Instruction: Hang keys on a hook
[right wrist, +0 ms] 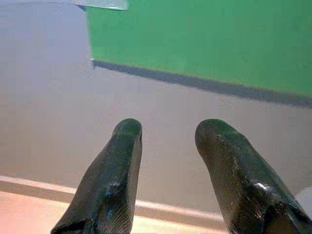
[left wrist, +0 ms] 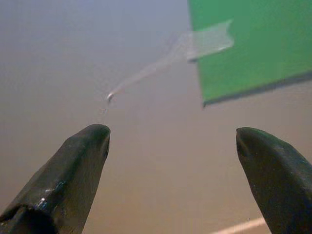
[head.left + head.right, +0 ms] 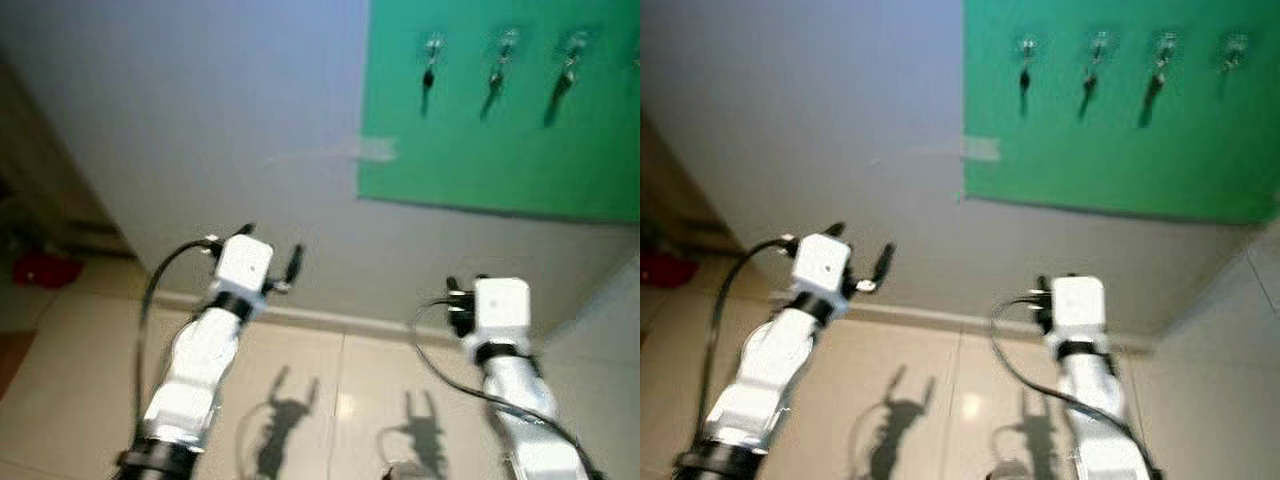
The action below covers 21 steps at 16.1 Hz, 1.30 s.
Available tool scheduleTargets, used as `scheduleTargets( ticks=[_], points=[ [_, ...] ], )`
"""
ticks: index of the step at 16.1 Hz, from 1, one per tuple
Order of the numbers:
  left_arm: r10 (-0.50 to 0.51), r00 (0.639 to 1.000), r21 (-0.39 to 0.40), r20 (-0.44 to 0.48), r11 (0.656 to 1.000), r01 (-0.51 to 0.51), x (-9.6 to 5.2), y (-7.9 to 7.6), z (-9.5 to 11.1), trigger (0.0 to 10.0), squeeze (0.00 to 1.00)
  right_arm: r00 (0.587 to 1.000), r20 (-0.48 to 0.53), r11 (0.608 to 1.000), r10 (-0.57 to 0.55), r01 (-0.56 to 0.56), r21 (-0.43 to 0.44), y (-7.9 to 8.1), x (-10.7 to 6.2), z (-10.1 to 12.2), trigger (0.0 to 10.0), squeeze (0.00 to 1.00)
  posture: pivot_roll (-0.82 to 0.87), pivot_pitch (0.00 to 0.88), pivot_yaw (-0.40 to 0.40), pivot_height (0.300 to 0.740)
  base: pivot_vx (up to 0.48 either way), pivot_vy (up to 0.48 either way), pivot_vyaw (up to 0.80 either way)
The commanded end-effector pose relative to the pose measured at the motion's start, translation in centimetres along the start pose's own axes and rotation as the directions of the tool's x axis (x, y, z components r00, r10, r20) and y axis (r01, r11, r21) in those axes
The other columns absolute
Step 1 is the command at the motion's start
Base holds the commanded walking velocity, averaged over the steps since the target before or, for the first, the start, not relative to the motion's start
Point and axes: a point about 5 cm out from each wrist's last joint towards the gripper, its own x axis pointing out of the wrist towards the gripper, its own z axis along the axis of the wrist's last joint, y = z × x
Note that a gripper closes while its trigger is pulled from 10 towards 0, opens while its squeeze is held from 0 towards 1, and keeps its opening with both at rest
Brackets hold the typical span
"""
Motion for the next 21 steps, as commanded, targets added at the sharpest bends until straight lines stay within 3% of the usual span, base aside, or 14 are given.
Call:
scheduleTargets(
  ticks=[1,8,15,21],
  points=[
    [-0.021,0.999,-0.009,0.026,1.0,0.021,0.5,-0.5,0.5,10.0,0.0,0.999,0.014,0.999,-0.035,0.036,-0.022,-1.0,-0.1,0.4,10.0,0.0,-0.18,0.048,0.085,0.74,0.0,0.409,-0.8],
    [-0.014,1.0,-0.011,0.024,1.0,0.014,1.4,-0.8,0.6,10.0,0.0,0.998,0.013,0.997,-0.068,0.068,-0.02,-1.5,-0.1,0.5,10.0,0.0,-0.2,0.038,0.099,0.74,0.0,0.404,-0.8],
    [-0.014,0.998,-0.03,0.053,0.999,0.016,2.1,-1.3,0.9,10.0,0.0,0.993,0.018,0.993,-0.115,0.115,-0.035,-2.2,0.1,1.0,10.0,0.0,-0.22,0.058,0.097,0.74,0.0,0.0,-0.8],
    [0.096,0.994,-0.051,0.052,0.994,-0.094,0.2,-0.5,0.3,10.0,0.0,0.999,-0.012,0.997,-0.038,0.037,-0.07,-1.7,0.3,0.8,10.0,0.0,-0.17,0.07,-0.018,0.74,0.0,0.0,-0.8]
  ],
)
